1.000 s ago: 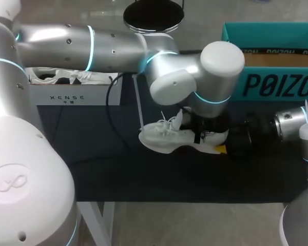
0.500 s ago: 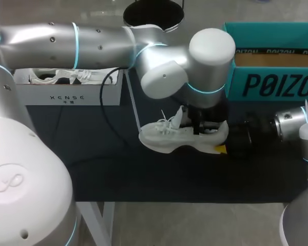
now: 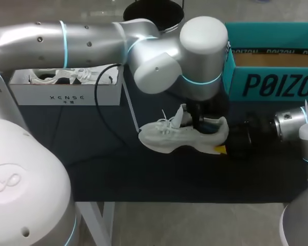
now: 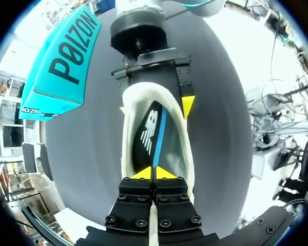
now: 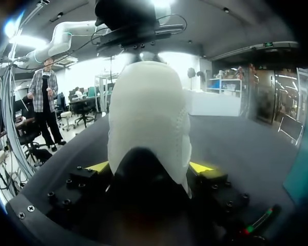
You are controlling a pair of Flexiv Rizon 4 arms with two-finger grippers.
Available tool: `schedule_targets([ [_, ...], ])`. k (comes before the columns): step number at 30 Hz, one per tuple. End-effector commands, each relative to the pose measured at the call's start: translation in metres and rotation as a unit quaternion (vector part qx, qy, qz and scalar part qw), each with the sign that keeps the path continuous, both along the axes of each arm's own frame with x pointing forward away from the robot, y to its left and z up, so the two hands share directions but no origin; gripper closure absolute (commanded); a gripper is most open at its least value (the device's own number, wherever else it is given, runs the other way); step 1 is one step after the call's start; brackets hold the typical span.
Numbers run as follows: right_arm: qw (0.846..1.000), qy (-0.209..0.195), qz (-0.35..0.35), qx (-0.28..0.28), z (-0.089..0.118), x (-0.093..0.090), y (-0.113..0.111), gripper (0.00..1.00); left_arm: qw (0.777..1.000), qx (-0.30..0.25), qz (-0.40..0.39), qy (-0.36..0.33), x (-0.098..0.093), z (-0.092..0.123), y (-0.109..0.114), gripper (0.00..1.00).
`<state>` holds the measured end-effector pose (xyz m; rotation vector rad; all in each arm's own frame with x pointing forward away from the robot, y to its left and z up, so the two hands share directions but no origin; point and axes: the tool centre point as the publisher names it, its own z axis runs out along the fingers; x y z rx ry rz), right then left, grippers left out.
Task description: Take the shoe out of the shoebox, open the shoe tongue, remove and reinsert the insole, then place the shoe into the shoebox
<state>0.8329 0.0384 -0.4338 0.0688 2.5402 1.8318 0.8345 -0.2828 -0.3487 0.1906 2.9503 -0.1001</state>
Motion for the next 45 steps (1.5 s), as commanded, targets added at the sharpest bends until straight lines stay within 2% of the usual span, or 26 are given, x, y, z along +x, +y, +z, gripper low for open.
schedule_targets([
  [1,1.0,0.0,0.0,-0.002,-0.003,0.0,0.003,1.0,1.0,0.003,0.008,-0.003,0.0,0.007,0.002,1.0],
  [6,1.0,0.0,0.0,-0.002,-0.003,0.0,0.003,1.0,0.999,0.021,0.039,0.002,0.009,-0.003,0.011,1.0],
  [12,1.0,0.0,0.0,-0.002,-0.003,0.0,0.003,1.0,0.998,0.015,0.058,0.013,0.014,-0.005,0.024,1.0],
  [23,1.0,0.0,0.0,-0.002,-0.003,0.0,0.003,1.0,0.997,-0.028,0.07,0.029,0.013,0.009,0.044,1.0],
  [40,1.0,0.0,0.0,-0.002,-0.003,0.0,0.003,1.0,0.998,-0.062,0.014,0.027,-0.019,0.028,0.003,1.0],
  [45,1.0,0.0,0.0,-0.002,-0.003,0.0,0.003,1.0,0.997,-0.066,0.011,0.028,-0.023,0.028,0.0,1.0],
])
